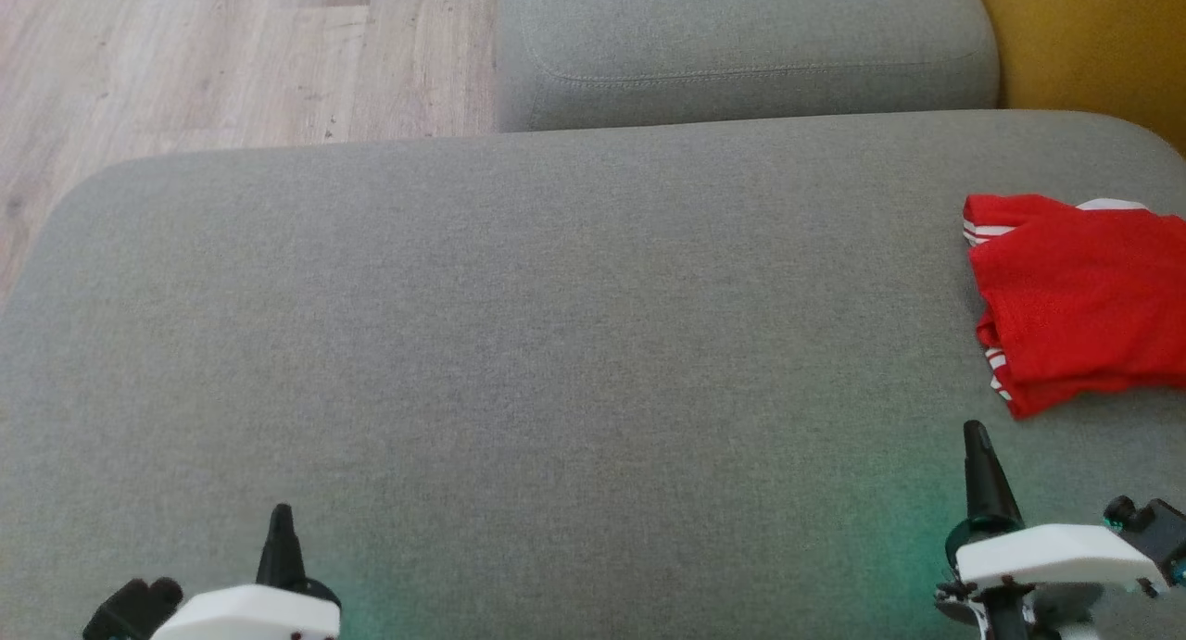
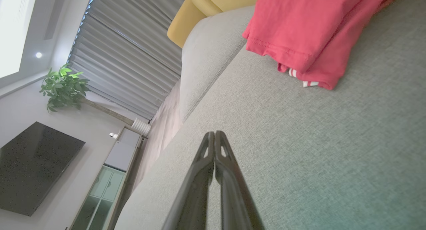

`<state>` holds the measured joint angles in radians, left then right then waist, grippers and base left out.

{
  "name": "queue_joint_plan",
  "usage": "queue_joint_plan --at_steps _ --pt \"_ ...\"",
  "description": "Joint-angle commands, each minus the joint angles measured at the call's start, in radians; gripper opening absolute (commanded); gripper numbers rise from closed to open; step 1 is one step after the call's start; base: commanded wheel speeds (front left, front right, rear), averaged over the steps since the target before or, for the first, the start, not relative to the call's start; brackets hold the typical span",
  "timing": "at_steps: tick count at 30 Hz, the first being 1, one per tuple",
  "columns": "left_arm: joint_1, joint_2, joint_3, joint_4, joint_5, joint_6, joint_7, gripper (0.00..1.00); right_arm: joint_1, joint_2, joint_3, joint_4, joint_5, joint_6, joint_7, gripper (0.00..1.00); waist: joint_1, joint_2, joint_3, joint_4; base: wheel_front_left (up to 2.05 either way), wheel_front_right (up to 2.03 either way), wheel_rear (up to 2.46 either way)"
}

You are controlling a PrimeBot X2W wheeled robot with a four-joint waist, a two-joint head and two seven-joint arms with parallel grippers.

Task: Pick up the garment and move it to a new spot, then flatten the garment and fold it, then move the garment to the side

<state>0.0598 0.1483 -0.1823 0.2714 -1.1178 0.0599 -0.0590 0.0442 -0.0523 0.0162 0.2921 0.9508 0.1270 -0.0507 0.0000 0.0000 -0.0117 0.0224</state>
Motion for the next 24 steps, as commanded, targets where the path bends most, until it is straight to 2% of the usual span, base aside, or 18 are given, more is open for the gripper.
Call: queue_joint_plan --at_steps 1,24 --pt "-0.060 0.001 0.040 -0.028 -0.018 -0.010 0.007 0.00 -0.060 -0.022 0.002 -0.039 0.025 0.002 0.007 0.00 0.0000 0.0000 0.000 0.000 0.00 0.00 0.00" --pt "-0.103 -0.036 0.139 -0.027 -0.211 -0.082 0.070 0.00 -0.096 -0.024 -0.035 -0.043 0.293 0.003 0.057 0.00 0.0000 0.0000 0.006 -0.009 0.00 0.00 0.00"
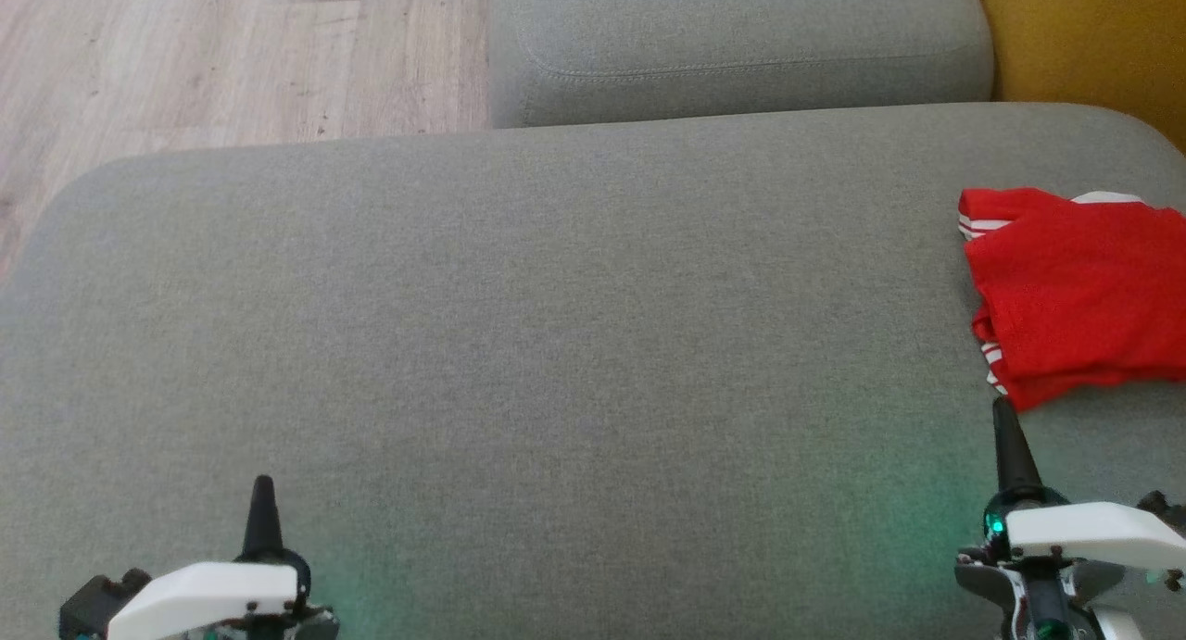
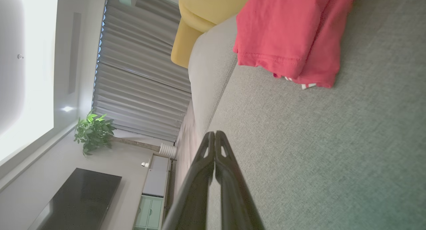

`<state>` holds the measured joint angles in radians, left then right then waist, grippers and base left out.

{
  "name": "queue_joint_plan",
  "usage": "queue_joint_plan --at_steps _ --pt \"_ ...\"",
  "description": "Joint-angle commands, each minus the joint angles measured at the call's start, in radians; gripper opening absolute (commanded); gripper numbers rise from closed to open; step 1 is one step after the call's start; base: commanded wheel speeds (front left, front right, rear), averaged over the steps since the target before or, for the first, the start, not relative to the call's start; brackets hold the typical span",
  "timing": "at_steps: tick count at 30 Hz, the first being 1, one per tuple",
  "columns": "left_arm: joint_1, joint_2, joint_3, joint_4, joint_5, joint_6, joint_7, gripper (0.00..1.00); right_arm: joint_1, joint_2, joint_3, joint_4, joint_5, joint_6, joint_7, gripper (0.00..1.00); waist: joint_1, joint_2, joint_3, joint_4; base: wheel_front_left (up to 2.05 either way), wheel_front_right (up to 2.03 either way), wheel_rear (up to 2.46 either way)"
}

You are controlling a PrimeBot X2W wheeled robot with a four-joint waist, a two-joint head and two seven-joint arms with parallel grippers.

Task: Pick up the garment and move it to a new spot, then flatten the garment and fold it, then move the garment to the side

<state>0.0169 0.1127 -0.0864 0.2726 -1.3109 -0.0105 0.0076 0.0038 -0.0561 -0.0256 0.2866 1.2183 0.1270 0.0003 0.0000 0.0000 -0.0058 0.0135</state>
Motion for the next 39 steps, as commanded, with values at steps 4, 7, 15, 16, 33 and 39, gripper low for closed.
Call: queue_joint_plan --at_steps 4,7,15,16,33,39 --pt "-0.068 -0.006 0.060 -0.028 -0.052 -0.025 0.015 0.00 -0.062 -0.020 0.000 -0.038 0.072 0.003 0.015 0.00 0.0000 0.0000 0.001 -0.002 0.00 0.00 0.00" --pt "-0.075 -0.013 0.078 -0.028 -0.085 -0.037 0.026 0.00 -0.068 -0.020 -0.007 -0.039 0.118 0.003 0.024 0.00 0.0000 0.0000 0.002 -0.003 0.00 0.00 0.00" --pt "-0.088 -0.024 0.108 -0.028 -0.144 -0.060 0.045 0.00 -0.079 -0.020 -0.019 -0.040 0.199 0.003 0.040 0.00 0.0000 0.0000 0.004 -0.006 0.00 0.00 0.00" --pt "-0.090 -0.026 0.112 -0.028 -0.153 -0.063 0.048 0.00 -0.080 -0.020 -0.021 -0.041 0.210 0.003 0.043 0.00 0.0000 0.0000 0.004 -0.006 0.00 0.00 0.00" --pt "-0.122 -0.054 0.186 -0.027 -0.295 -0.116 0.096 0.00 -0.107 -0.019 -0.051 -0.044 0.406 0.004 0.082 0.00 0.0000 0.0000 0.009 -0.013 0.00 0.00 0.00" --pt "-0.124 -0.056 0.192 -0.027 -0.304 -0.120 0.099 0.00 -0.109 -0.018 -0.056 -0.044 0.418 0.004 0.087 0.00 0.0000 0.0000 0.009 -0.014 0.00 0.00 0.00"
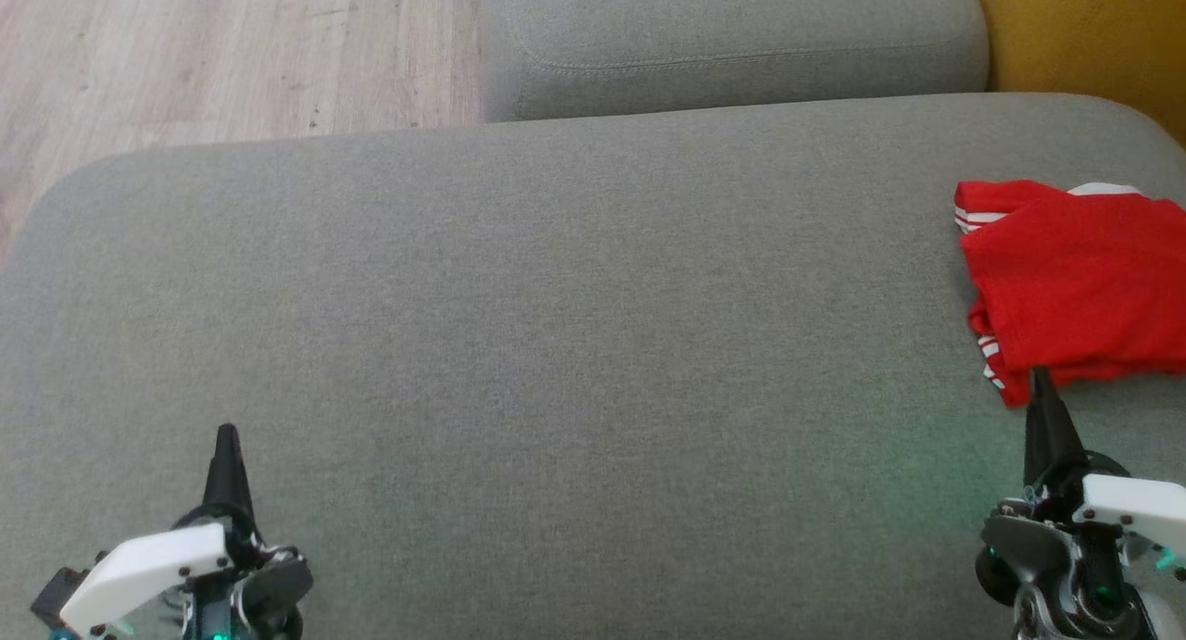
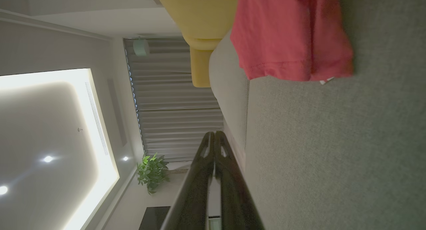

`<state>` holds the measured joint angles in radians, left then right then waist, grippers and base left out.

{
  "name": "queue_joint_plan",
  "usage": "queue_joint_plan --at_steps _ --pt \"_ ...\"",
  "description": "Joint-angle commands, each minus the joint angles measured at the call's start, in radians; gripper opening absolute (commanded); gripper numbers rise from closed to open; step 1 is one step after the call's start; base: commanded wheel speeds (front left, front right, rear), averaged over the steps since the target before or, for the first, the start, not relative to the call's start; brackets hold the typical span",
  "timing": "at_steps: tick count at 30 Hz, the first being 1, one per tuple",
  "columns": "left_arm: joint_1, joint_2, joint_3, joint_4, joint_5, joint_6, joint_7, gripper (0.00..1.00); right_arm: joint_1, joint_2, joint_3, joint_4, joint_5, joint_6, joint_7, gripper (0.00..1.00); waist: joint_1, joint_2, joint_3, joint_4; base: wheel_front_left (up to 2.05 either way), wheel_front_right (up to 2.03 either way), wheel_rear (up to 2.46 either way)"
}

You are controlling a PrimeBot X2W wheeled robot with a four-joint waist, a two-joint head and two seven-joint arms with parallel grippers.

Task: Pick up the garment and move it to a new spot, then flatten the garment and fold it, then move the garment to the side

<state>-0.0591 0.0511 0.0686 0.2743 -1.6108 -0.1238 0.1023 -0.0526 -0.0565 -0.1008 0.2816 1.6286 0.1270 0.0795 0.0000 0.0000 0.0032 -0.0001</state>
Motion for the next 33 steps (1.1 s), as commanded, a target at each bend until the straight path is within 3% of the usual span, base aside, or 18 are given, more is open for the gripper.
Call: queue_joint_plan --at_steps 1,33 --pt "-0.048 0.005 0.038 -0.029 -0.004 -0.007 0.005 0.00 -0.052 -0.017 0.019 -0.039 0.007 0.004 0.008 0.00 0.0000 0.0000 0.000 0.000 0.00 0.00 0.00" --pt "-0.049 0.003 0.041 -0.029 -0.001 -0.007 0.007 0.00 -0.053 -0.010 0.009 -0.038 -0.002 0.004 0.016 0.00 0.0000 0.0000 0.000 0.000 0.00 0.00 0.00"
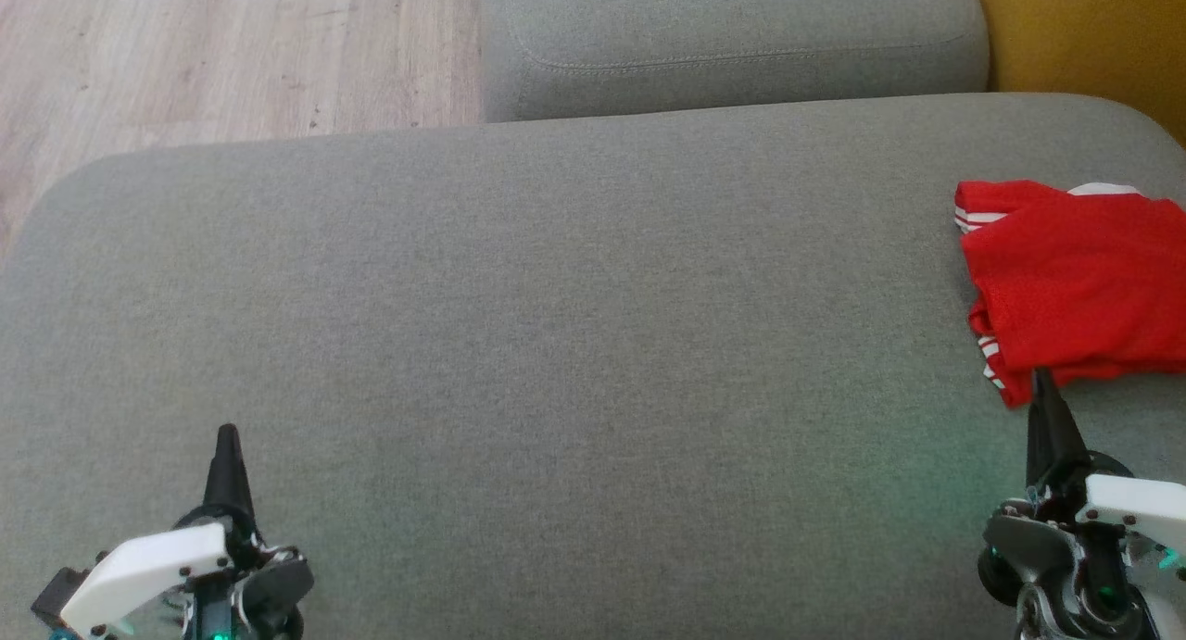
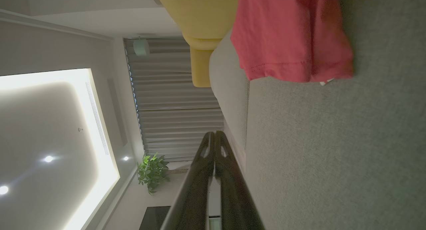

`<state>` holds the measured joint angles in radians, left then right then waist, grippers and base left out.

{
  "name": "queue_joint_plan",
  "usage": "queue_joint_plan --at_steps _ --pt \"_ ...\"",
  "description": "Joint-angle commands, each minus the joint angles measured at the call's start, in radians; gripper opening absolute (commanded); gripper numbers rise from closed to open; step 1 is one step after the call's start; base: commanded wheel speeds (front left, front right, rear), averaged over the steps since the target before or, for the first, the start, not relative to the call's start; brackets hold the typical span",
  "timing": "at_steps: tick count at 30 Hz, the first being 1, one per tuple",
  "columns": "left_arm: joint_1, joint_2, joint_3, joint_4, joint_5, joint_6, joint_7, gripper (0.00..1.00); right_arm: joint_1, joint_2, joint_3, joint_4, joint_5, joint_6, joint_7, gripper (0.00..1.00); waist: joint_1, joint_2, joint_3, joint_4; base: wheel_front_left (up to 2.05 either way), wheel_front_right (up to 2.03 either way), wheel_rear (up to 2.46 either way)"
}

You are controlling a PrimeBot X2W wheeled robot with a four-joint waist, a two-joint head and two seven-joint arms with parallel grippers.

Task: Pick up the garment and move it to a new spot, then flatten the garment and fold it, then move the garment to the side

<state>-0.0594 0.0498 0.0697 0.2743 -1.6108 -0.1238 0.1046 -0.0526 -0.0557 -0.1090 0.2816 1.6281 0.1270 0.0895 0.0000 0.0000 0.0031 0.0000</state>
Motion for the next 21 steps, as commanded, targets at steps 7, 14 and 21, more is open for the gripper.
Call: queue_joint_plan --at_steps 7,14,21 --pt "-0.048 0.004 0.040 -0.029 -0.001 -0.007 0.006 0.00 -0.054 -0.009 0.015 -0.038 -0.003 0.004 0.008 0.00 0.0000 0.0000 0.000 0.000 0.00 0.00 0.00" --pt "-0.048 0.004 0.041 -0.029 -0.001 -0.007 0.006 0.00 -0.054 -0.008 0.013 -0.038 -0.005 0.004 0.009 0.00 0.0000 0.0000 0.000 0.000 0.00 0.00 0.00" --pt "-0.048 0.003 0.041 -0.029 0.000 -0.007 0.006 0.00 -0.054 -0.006 0.011 -0.038 -0.006 0.004 0.011 0.00 0.0000 0.0000 0.000 0.000 0.00 0.00 0.00"
